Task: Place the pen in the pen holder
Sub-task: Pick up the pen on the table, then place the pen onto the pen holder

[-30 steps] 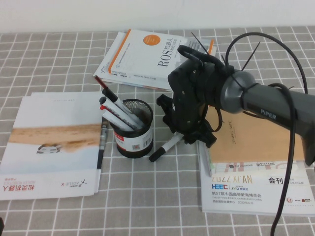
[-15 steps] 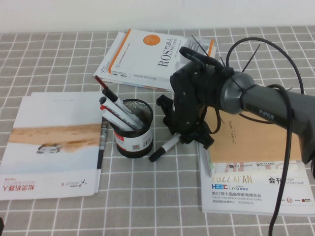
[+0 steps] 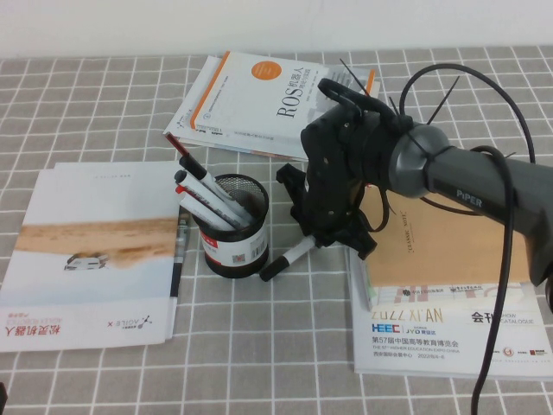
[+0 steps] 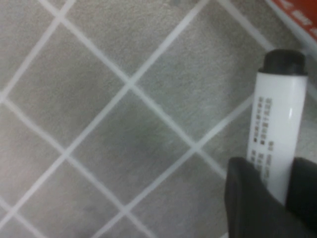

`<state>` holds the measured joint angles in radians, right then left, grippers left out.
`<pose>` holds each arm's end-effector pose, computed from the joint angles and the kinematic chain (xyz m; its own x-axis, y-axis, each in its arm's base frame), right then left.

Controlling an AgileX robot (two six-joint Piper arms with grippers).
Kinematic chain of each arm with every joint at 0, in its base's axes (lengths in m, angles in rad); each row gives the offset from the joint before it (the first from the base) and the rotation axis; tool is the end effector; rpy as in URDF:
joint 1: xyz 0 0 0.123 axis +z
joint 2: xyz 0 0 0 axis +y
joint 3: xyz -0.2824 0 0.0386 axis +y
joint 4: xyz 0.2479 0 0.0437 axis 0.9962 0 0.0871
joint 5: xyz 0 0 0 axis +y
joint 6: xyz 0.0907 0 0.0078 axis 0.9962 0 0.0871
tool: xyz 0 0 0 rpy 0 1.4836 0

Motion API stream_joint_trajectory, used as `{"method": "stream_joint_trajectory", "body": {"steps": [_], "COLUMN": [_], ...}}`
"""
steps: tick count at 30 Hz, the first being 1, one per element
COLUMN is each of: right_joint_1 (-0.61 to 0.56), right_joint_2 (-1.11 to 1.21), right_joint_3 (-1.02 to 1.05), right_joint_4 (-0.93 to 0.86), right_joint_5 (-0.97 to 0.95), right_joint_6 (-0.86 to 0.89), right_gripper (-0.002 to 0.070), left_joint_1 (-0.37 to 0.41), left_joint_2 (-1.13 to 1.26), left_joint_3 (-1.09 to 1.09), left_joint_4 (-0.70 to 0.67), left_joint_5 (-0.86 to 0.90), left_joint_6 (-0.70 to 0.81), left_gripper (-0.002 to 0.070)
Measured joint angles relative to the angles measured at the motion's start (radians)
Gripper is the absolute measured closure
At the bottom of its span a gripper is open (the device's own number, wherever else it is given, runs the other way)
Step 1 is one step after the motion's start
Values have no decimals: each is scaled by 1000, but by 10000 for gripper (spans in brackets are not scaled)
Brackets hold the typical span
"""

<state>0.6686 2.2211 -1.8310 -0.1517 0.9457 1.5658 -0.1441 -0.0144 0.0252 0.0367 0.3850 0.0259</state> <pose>0.3809 0.2866 0.1850 -0.6516 0.7444 -0.1458 0.6847 0.6599 0.3095 0.0518 -0.0062 0.1708 -0.2920 0.1029 -0.9509 0.1483 0.9870 0.0612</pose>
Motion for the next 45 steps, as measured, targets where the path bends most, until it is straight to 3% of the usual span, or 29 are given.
{"method": "stream_joint_trajectory", "body": {"steps": [6,14,24,30,36,40,45], "right_joint_1": [-2,-2,-2,-2,34,64,76], "right_joint_2": [0,-39,-123,-190,-261,-315,-439], "right_joint_3": [-57,-95,-95,-95,-95,-40,231], "right_joint_4": [7,-28,-39,-42,-106,-121,-209], "right_joint_5": [26,201,182,109,48,-90,-569], "right_joint_6": [-52,-99,-195,-373,-663,-703,-712], "right_gripper": [568,568,568,568,568,568,568], "left_joint_1": [0,0,0,0,0,0,0], "left_joint_2": [0,0,0,0,0,0,0], "left_joint_3": [0,0,0,0,0,0,0], "left_joint_4": [0,0,0,0,0,0,0], "left_joint_5": [0,0,0,0,0,0,0], "left_joint_6": [0,0,0,0,0,0,0], "left_gripper": [678,678,678,678,678,678,678]}}
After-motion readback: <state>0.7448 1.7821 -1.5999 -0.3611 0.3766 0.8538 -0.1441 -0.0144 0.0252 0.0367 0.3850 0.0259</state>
